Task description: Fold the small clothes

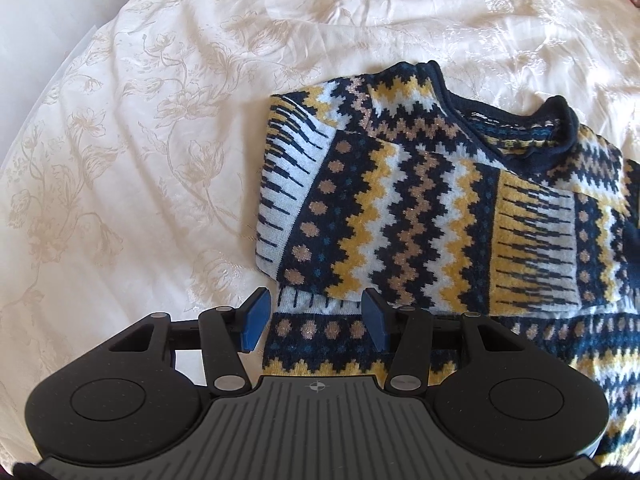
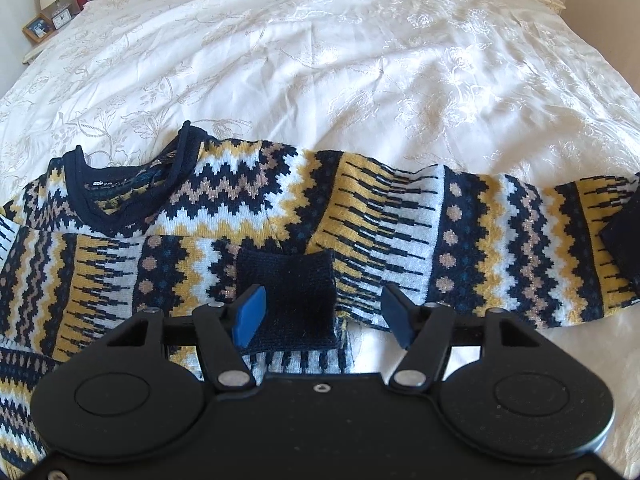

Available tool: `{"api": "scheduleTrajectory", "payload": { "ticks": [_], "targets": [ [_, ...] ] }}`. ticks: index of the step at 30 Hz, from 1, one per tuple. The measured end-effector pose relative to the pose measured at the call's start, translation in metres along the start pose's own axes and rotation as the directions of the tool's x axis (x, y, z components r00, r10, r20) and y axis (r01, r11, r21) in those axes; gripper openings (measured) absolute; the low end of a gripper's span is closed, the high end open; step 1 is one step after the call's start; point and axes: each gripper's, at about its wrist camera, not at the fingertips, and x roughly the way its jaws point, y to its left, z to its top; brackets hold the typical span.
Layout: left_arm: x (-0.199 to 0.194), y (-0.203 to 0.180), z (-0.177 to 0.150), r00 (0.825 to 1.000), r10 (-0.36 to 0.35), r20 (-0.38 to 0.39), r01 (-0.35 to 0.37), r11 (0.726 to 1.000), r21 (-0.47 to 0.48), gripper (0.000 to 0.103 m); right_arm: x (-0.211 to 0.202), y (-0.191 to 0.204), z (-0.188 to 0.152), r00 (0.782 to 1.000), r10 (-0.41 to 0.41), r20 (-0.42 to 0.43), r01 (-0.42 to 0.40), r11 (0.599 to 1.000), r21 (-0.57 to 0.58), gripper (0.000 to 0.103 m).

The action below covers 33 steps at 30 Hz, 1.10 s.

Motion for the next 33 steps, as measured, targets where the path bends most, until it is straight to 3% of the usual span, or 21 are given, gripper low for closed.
{"api": "scheduleTrajectory", "payload": {
  "ticks": [8,9,10,11,15,17,19,20,21,25,29,31,33],
  "targets": [
    [-0.014,-0.011,-0.016,1.000,-0.006,0.003,0.006,1.000,0.020,0.049,0.010,-0.006,-0.002,0.999,0.025,-0.028,-0.024,1.000,0.020,0.067],
    [-0.016,-0.013,-0.018,1.000,-0.008,0.001,0.008,1.000,0.020,0.049,0.016,-0.005,-0.002,0.999,0.021,-0.039,-0.021,1.000,0.015,0.059],
    [-0.018,-0.014,-0.020,1.000,-0.009,0.000,0.009,1.000,0.018,0.049,0.022,-0.005,-0.002,0.998,0.022,-0.057,-0.022,1.000,0.010,0.043],
    [-0.021,-0.016,-0.023,1.000,-0.008,0.002,0.008,1.000,0.018,0.049,0.028,-0.004,-0.003,0.996,0.002,-0.086,-0.002,1.000,-0.005,0.006],
    [-0.030,-0.024,-0.030,1.000,-0.007,0.013,0.007,1.000,0.022,0.049,0.031,-0.004,-0.007,0.997,-0.006,-0.080,0.002,0.999,-0.053,0.005],
    [-0.033,-0.029,-0.033,1.000,-0.012,0.012,0.012,1.000,0.026,0.049,0.027,-0.004,-0.006,0.997,0.000,-0.079,-0.006,0.997,-0.071,0.011],
    [-0.037,-0.035,-0.037,1.000,-0.017,0.016,0.016,0.999,0.028,0.049,0.016,-0.011,-0.005,0.999,0.001,-0.051,-0.004,0.998,-0.062,0.035],
    [-0.039,-0.039,-0.038,1.000,-0.019,0.017,0.018,0.999,0.029,0.049,0.008,-0.016,-0.006,1.000,-0.014,-0.023,0.013,0.998,-0.058,0.057],
    [-0.040,-0.042,-0.040,1.000,-0.021,0.017,0.020,0.999,0.030,0.049,-0.001,-0.021,-0.008,0.999,-0.047,0.015,0.048,0.997,-0.064,0.073],
    [-0.045,-0.058,-0.046,0.999,-0.037,0.019,0.036,0.999,0.039,0.049,-0.028,-0.042,-0.017,0.970,-0.202,0.139,0.222,0.963,-0.151,0.075],
    [-0.049,-0.079,-0.055,0.998,-0.053,0.016,0.052,0.997,0.058,0.049,-0.040,-0.075,-0.023,0.904,-0.360,0.229,0.404,0.895,-0.187,0.075],
    [-0.051,-0.089,-0.060,0.998,-0.060,0.012,0.059,0.996,0.063,0.049,-0.041,-0.095,-0.023,0.878,-0.413,0.243,0.461,0.867,-0.190,0.075],
    [-0.051,-0.097,-0.064,0.998,-0.065,0.004,0.064,0.996,0.067,0.049,-0.039,-0.113,-0.022,0.869,-0.434,0.240,0.481,0.856,-0.193,0.075]
  ]
}}
